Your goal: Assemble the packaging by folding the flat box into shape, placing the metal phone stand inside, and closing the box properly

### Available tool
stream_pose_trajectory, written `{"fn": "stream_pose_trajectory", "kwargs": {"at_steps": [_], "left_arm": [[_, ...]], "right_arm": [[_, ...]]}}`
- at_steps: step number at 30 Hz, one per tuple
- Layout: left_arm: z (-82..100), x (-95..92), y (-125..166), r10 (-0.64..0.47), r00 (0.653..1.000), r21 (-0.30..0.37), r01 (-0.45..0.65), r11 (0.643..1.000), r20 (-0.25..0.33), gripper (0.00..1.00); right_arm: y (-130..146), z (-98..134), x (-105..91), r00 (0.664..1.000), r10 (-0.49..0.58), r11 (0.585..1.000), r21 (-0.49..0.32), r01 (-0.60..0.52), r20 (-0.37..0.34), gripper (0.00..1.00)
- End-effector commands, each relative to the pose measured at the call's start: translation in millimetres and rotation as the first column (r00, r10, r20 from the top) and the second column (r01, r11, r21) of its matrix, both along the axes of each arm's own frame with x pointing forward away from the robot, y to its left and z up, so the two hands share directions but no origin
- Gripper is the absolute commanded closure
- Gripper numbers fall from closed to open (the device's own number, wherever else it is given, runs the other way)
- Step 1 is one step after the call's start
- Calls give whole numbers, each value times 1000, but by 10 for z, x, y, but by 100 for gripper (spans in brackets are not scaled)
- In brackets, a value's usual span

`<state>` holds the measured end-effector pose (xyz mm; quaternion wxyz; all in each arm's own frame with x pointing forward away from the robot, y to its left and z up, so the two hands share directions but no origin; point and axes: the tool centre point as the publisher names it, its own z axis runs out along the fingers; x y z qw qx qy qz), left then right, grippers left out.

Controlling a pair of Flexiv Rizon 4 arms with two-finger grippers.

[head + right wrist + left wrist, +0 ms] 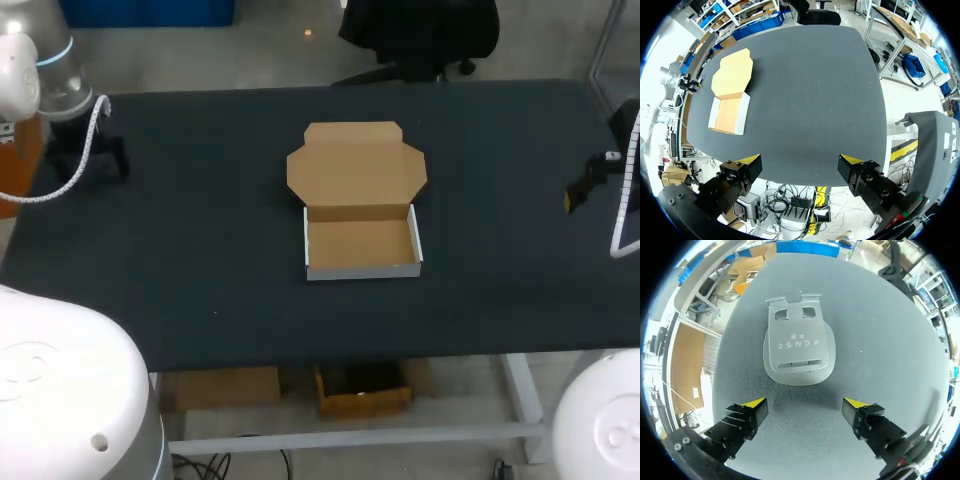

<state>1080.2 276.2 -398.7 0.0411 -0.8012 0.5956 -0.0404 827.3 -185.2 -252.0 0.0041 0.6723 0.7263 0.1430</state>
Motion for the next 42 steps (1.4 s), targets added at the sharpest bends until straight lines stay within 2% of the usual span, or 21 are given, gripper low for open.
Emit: {"fn": "stream_pose_trajectory", "kwargs": {"at_steps": [1, 42], "left_arm": [[-23, 78, 21, 0, 1000, 0, 0, 1000, -12, 0], [-28, 404, 180, 6, 1000, 13, -6, 1000, -14, 0]], "right_arm": [[-8, 20, -8, 1000, 2, 1000, 1, -2, -5, 0], [-8, 20, -8, 1000, 2, 1000, 1, -2, -5, 0]]}}
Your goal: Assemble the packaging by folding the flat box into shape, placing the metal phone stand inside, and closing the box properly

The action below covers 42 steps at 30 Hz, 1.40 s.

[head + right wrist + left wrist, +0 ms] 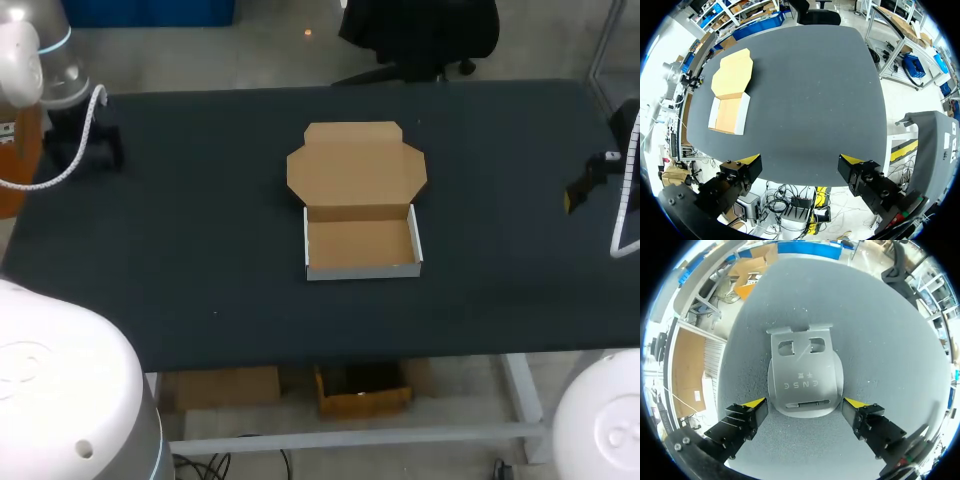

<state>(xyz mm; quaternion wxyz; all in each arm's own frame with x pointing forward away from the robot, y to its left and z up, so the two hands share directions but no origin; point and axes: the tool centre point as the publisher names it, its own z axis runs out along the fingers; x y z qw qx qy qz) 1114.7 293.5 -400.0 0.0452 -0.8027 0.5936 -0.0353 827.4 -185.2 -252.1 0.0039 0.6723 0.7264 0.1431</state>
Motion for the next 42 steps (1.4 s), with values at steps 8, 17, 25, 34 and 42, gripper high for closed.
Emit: {"fn": "stream_pose_trajectory", "kwargs": {"at_steps": [8, 17, 25, 34, 42], "left_arm": [[-1, 95, 19, 2, 1000, 2, -2, 1000, -8, 0], [11, 156, 33, 5, 1000, 8, -5, 1000, -5, 0], [16, 218, 40, 4, 1000, 13, -4, 1000, -3, 0], [7, 256, 71, 10, 1000, 11, -10, 1000, -5, 0], [-2, 266, 84, 15, 1000, 4, -15, 1000, -8, 21]], "right_arm": [[-8, 21, -10, 1000, 2, 1000, 1, -2, -5, 0], [-8, 21, -10, 1000, 2, 1000, 1, -2, -5, 0], [-8, 21, -10, 1000, 2, 1000, 1, -2, -5, 0], [-8, 21, -10, 1000, 2, 1000, 1, -2, -5, 0], [-8, 21, -10, 1000, 2, 1000, 1, -2, -5, 0]]}}
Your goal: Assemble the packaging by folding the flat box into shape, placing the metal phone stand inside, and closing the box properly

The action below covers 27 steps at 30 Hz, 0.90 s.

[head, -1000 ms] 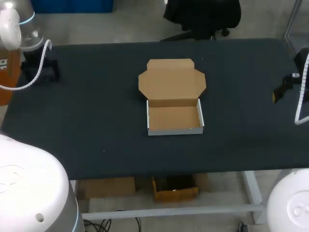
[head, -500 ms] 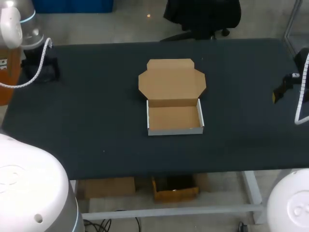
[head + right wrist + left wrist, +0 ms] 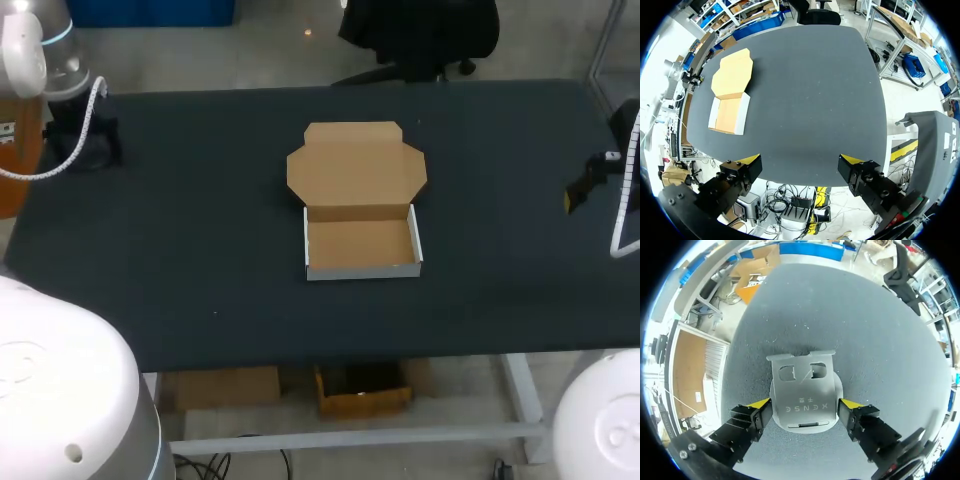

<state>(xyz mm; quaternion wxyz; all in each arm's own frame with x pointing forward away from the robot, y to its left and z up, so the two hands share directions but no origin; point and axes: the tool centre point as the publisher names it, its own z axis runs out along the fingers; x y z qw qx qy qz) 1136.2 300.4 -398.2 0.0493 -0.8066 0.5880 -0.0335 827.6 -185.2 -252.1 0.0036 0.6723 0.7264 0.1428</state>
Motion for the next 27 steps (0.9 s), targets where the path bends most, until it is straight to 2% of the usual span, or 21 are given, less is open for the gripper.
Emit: {"fn": "stream_pose_trajectory", "kwargs": {"at_steps": [1, 16, 27], "left_arm": [[-21, 51, 15, 1, 1000, -5, -1, 1000, -10, 20], [-17, 70, -5, -5, 1000, -12, 5, 1000, -9, 18], [-32, 80, 0, -4, 1000, -12, 3, 1000, -15, 21]], "right_arm": [[-8, 21, -12, 1000, 2, 1000, 1, -2, -4, 0], [-8, 21, -12, 1000, 2, 1000, 1, -2, -4, 0], [-8, 21, -12, 1000, 2, 1000, 1, -2, -4, 0]]}}
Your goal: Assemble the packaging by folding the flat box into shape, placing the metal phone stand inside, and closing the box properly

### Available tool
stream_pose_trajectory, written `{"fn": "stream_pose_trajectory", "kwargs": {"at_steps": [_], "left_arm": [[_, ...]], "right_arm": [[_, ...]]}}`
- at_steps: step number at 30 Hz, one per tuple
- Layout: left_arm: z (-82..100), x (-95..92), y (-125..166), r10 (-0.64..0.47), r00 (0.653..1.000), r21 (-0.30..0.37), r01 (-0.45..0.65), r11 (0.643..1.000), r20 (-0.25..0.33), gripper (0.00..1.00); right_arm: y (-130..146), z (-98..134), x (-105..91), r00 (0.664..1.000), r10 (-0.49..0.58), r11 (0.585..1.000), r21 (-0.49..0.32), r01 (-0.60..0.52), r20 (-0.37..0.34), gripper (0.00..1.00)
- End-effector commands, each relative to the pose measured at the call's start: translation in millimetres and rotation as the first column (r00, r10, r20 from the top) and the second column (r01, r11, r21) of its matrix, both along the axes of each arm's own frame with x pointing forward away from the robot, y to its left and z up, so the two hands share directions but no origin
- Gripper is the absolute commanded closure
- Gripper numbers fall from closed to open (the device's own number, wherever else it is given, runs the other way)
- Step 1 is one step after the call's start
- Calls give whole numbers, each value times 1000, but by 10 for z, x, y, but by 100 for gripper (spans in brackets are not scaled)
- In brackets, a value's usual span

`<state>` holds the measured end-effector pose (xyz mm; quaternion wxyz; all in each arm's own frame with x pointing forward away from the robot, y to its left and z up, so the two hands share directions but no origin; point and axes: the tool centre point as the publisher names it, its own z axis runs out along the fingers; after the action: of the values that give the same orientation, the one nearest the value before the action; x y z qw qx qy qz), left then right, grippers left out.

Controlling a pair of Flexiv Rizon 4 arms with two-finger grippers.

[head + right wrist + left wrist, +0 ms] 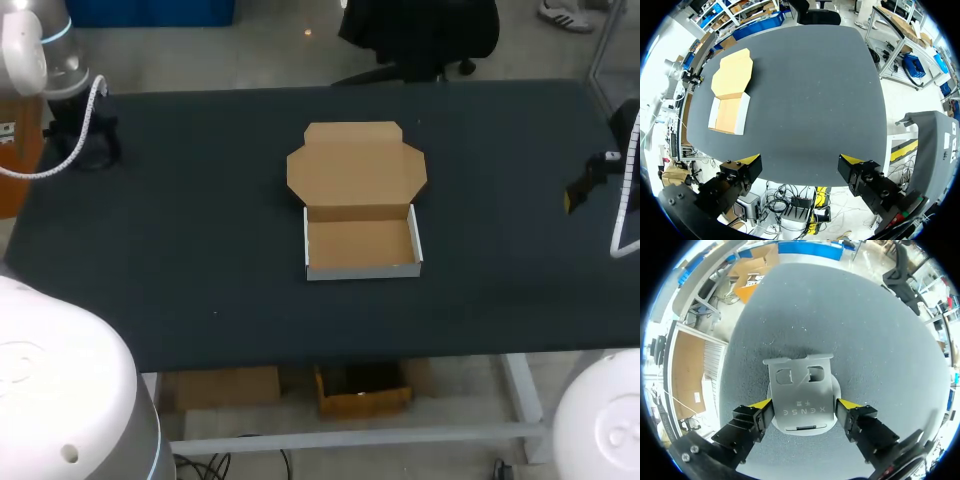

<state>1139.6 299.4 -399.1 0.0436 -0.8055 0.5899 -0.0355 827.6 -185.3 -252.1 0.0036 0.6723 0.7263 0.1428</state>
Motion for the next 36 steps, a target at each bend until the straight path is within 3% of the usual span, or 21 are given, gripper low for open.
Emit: {"fn": "stream_pose_trajectory", "kwargs": {"at_steps": [1, 10, 11, 12, 16, 18, 36], "left_arm": [[-25, 46, 11, 1, 1000, 0, -1, 1000, -12, 21], [-36, 50, 19, 0, 1000, -4, 0, 1000, -17, 26], [-41, 52, 20, -2, 1000, -10, 2, 1000, -20, 34], [-45, 53, 21, -4, 1000, -13, 3, 1000, -22, 49], [-57, 58, 24, -4, 1000, -14, 3, 1000, -24, 76], [-59, 61, 26, -3, 1000, -13, 2, 1000, -25, 100], [75, -63, 39, -21, 1000, 25, 21, 999, 14, 100]], "right_arm": [[-8, 21, -11, 1000, 2, 1000, 1, -2, -4, 0], [-8, 21, -11, 1000, 2, 1000, 1, -2, -4, 0], [-8, 21, -11, 1000, 2, 1000, 1, -2, -4, 0], [-8, 21, -11, 1000, 2, 1000, 1, -2, -4, 0], [-8, 21, -11, 1000, 2, 1000, 1, -2, -4, 0], [-8, 21, -11, 1000, 2, 1000, 1, -2, -4, 0], [-8, 21, -11, 1000, 2, 1000, 1, -2, -4, 0]]}}
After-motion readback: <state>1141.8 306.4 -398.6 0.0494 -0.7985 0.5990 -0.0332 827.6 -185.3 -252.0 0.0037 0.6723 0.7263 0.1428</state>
